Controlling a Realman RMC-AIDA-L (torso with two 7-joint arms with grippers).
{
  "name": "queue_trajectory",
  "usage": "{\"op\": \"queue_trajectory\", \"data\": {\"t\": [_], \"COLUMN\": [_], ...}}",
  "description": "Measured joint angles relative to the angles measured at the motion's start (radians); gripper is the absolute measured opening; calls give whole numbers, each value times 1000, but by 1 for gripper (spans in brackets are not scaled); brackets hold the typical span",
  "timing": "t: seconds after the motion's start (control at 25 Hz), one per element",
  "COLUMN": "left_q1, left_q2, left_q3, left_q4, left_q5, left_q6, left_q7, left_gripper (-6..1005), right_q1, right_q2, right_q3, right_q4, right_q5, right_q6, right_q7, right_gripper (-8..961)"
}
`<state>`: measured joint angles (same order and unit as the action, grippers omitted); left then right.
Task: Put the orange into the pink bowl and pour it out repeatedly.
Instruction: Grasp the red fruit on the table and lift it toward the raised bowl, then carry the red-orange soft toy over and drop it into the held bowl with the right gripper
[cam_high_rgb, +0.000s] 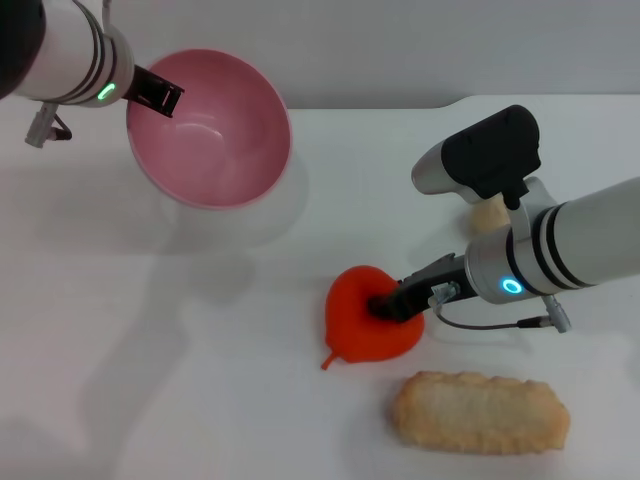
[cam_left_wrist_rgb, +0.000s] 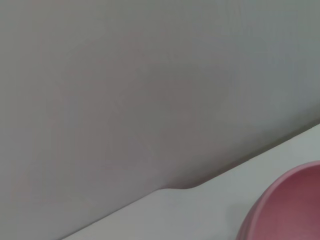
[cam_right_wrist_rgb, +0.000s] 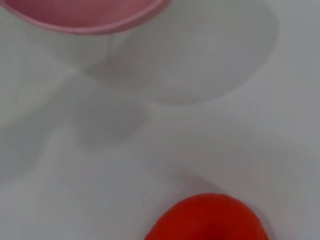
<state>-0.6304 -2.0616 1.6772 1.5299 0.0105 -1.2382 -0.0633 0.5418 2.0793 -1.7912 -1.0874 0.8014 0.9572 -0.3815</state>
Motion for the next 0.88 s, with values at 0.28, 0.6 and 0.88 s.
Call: {"op": "queue_trajectory", "data": {"t": [0.28, 0.6, 0.88], "left_q1": [3, 8, -12], "left_q2": [0, -1, -6], "left_q3": [0, 40, 133], "left_q4": [0, -19, -30], "left_q5": [-2, -3, -85], "left_q6": [-2, 14, 42], "left_q7": [1, 5, 5], "left_gripper": [45, 45, 45], "right_q1": [-59, -230, -269], "right_q2": [-7, -5, -1], "right_q3": [30, 270, 370], "right_q4": [-133, -648, -911], "right_q5": [1, -8, -9], "right_q6": [35, 284, 390], "right_q7": [-8, -10, -2], "right_gripper": [273, 175, 108]}}
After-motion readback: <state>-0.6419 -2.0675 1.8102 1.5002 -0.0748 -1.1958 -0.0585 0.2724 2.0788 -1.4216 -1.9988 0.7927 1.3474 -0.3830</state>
